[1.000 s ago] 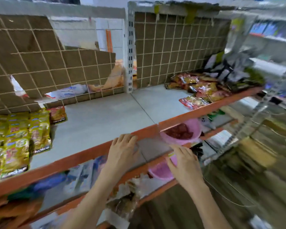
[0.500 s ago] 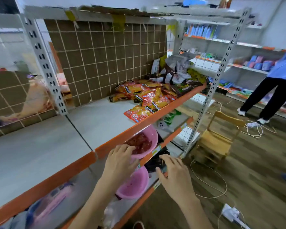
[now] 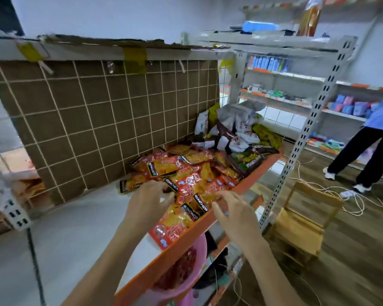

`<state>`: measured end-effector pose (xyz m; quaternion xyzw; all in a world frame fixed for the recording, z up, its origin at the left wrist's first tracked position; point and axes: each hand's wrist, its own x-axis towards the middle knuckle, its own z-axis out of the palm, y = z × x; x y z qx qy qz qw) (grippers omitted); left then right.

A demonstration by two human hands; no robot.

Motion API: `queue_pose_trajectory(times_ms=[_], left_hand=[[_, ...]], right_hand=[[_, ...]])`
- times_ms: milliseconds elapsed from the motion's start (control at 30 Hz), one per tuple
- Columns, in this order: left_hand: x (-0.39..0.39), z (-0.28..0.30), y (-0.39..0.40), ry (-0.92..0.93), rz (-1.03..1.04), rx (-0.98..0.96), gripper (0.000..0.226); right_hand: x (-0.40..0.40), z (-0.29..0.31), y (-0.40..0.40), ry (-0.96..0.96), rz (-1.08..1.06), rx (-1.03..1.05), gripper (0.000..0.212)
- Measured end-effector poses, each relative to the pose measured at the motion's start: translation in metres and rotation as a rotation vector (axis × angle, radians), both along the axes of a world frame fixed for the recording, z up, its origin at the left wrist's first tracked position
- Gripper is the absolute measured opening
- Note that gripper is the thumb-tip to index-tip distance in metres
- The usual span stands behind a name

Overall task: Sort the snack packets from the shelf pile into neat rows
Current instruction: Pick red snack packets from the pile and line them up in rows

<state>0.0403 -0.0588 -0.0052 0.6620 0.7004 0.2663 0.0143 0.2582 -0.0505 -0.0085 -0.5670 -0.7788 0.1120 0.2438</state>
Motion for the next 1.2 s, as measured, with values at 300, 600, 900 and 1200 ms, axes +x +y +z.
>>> queue_pose_trajectory(times_ms=[300,600,900,1200], left_hand=[[-0.024,-0.025,0.09,-0.178,0.292,-0.46,0.057],[-0.024,-0.026,0.126,-0.124,0.554,-0.381,0.055],[-0.02,-0.021,0.166,0.113,0.256,-0.434,0.081],[-0.007,-0.013,0.158,0.139,0.51,-0.413,0.065]], right_hand=[[-0.023,0.0,0.149,0.072,-0.059,-0.226,0.043],[-0.045,0.001,0.241,-0.122,-0.012,-0.34,0.054],[-0.043,-0.009,0.286,0.004,0.244,-0.378,0.07],[-0.038,-0.008,0.292,0.317,0.368,-0.403,0.042]])
